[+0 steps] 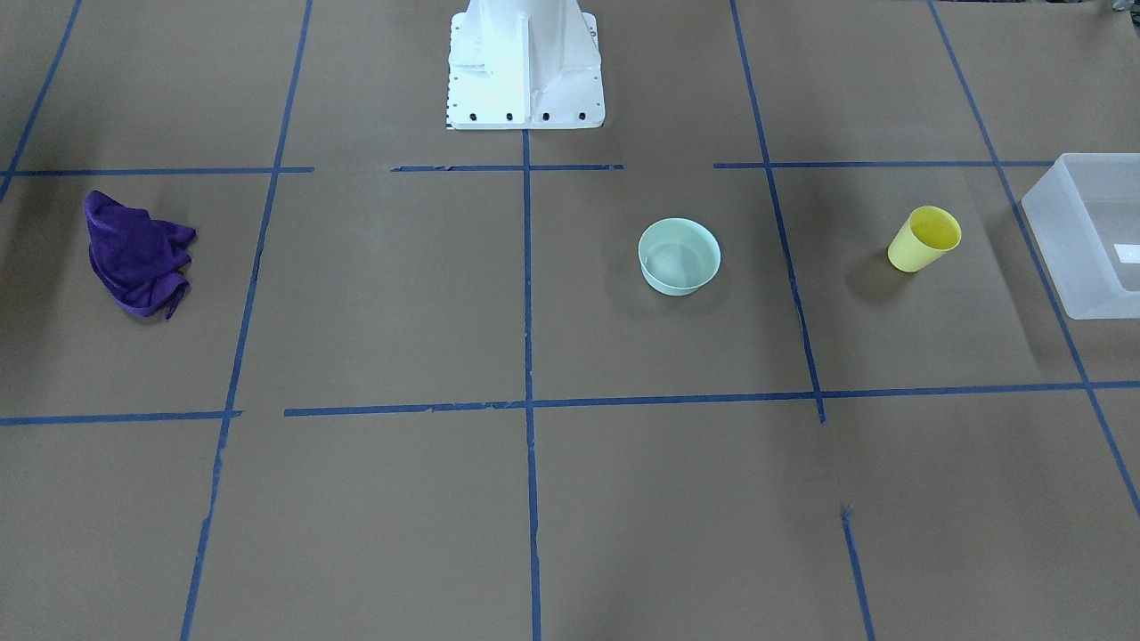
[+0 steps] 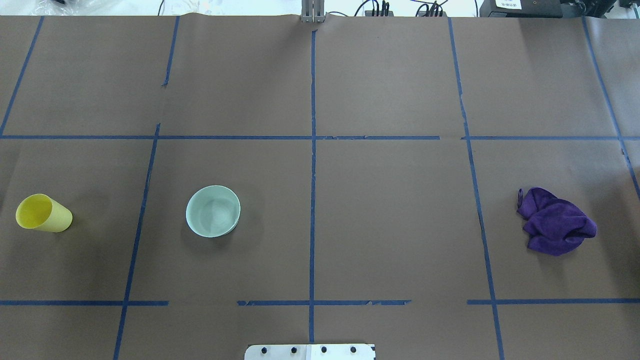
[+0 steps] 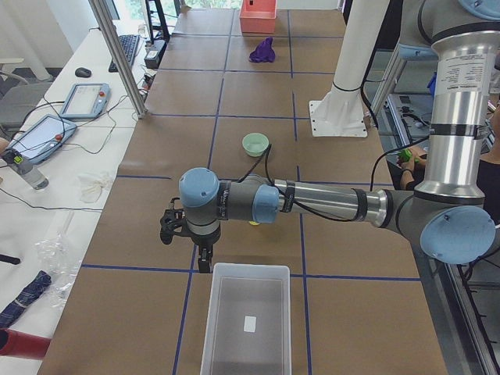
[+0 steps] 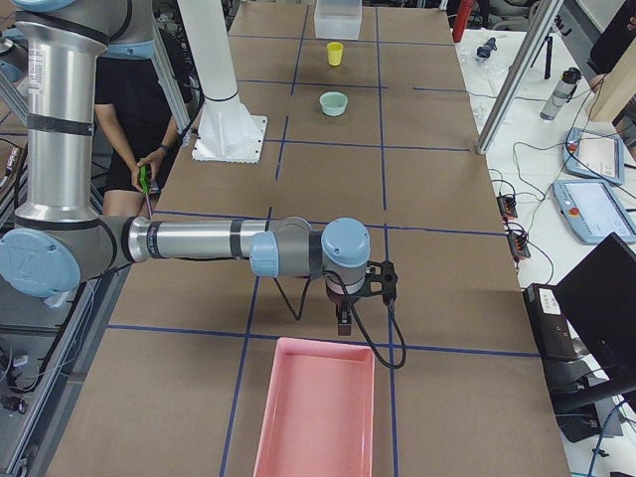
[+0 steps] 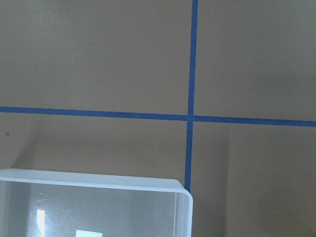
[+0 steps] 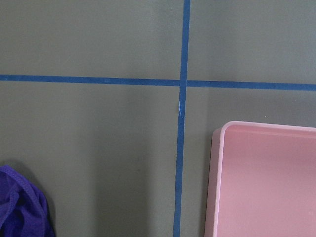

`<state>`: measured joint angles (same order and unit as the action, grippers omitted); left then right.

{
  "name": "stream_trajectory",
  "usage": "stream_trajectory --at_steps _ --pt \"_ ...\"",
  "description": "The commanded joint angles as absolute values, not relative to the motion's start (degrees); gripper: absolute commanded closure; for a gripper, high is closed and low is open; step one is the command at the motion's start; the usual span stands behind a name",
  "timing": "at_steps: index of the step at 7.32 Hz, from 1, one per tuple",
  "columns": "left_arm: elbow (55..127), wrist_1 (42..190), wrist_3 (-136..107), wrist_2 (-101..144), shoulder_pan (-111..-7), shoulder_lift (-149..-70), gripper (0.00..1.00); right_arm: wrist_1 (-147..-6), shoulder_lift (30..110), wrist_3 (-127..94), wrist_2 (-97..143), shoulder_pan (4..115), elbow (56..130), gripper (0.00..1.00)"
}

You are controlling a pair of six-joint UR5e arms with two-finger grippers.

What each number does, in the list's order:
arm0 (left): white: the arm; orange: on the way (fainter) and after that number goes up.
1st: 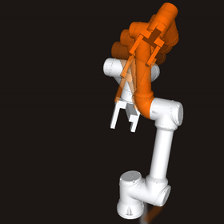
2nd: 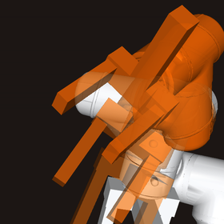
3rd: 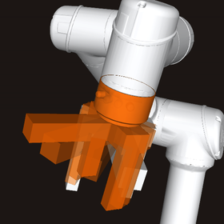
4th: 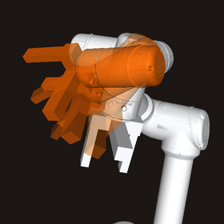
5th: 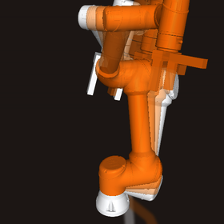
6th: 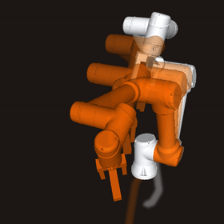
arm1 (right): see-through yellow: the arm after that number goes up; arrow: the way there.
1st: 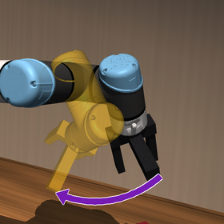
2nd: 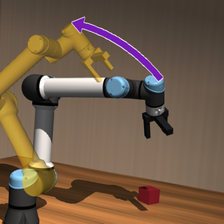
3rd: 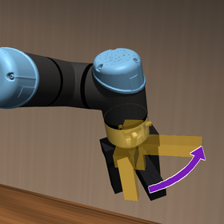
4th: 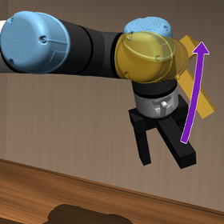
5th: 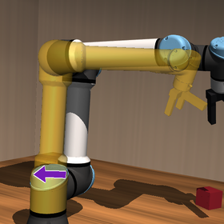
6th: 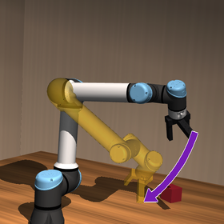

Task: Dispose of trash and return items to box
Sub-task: 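Move the left gripper toward the yellow cup at the table edge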

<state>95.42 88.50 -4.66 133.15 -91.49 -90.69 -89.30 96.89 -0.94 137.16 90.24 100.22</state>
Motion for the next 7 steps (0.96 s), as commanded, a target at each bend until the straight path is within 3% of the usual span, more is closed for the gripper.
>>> stream_trajectory --at_steps 1,4,7 --pt "95.54 88.77 -4.48 133.15 -91.49 -90.79 0.00 -89.30 96.94 -0.62 137.20 90.26 100.28 0.00" --pt "101.66 91.31 -11.80 133.15 -83.27 -90.53 0.00 -89.30 97.12 -1.32 137.20 90.26 100.89 0.00" --pt "107.84 98.12 -20.53 132.98 -76.14 -83.88 0.00 -89.30 97.29 -1.49 137.20 90.26 101.34 0.00"
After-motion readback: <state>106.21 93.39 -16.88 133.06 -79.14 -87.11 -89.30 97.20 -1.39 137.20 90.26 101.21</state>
